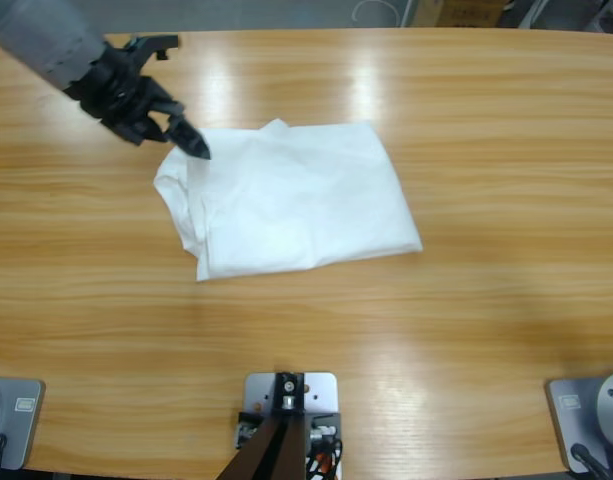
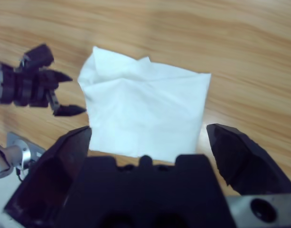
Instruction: Fold clothes
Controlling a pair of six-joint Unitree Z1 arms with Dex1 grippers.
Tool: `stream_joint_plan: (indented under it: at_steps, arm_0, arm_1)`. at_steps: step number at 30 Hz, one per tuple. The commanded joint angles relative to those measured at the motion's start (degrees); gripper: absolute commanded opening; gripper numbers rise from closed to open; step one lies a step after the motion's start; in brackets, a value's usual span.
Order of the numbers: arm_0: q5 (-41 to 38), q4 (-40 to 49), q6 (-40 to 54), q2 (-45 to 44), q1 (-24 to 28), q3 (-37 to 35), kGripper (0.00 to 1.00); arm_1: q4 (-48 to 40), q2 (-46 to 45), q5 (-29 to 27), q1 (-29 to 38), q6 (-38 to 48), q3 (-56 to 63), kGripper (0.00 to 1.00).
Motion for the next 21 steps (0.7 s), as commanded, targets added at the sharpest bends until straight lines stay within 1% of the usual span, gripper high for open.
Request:
stream_joint_plan:
  at_steps: [1,5,6,7,9,10,11,12,21]
  arm_0:
    - [0.95,-0.91,-0.72,9.67,-0.59,-2.7,0.991]
    - [2.13,-0.87,-1.47,10.27,-0.59,-2.66,0.986]
    - [2.16,-0.84,-1.47,10.34,-0.59,-2.7,0.933]
    - [2.16,-0.82,-1.51,10.32,-0.59,-2.71,0.823]
    - [2.16,-0.82,-1.65,10.42,-0.59,-2.84,0.535]
    - [2.2,-0.82,-1.72,10.42,-0.59,-2.87,0.367]
    - [2.27,-0.82,-1.68,10.39,-0.59,-2.87,0.13]
    - [2.34,-0.82,-1.65,10.34,-0.59,-2.91,0.0]
    - [2.34,-0.82,-1.74,10.74,-0.59,-3.13,0.0]
  arm_1:
    - [1.81,-4.54,-0.7,-2.48,-1.34,9.37,1.0]
    - [-1.27,-6.51,-0.26,-2.95,-1.34,14.62,1.0]
    - [-1.69,-6.72,-0.21,-3.04,-1.34,15.2,1.0]
    - [-1.93,-6.81,-0.05,-3.16,-1.34,15.64,1.0]
    - [-2.07,-6.99,-0.07,-3.21,-1.34,15.94,1.0]
    - [-2.13,-7.11,-0.07,-3.28,-1.34,16.15,1.0]
    - [-2.2,-7.25,-0.07,-3.28,-1.34,16.29,1.0]
    - [-2.27,-7.37,-0.07,-3.28,-1.34,16.45,1.0]
    - [-2.3,-8.2,-0.23,-3.86,-1.41,16.89,0.979]
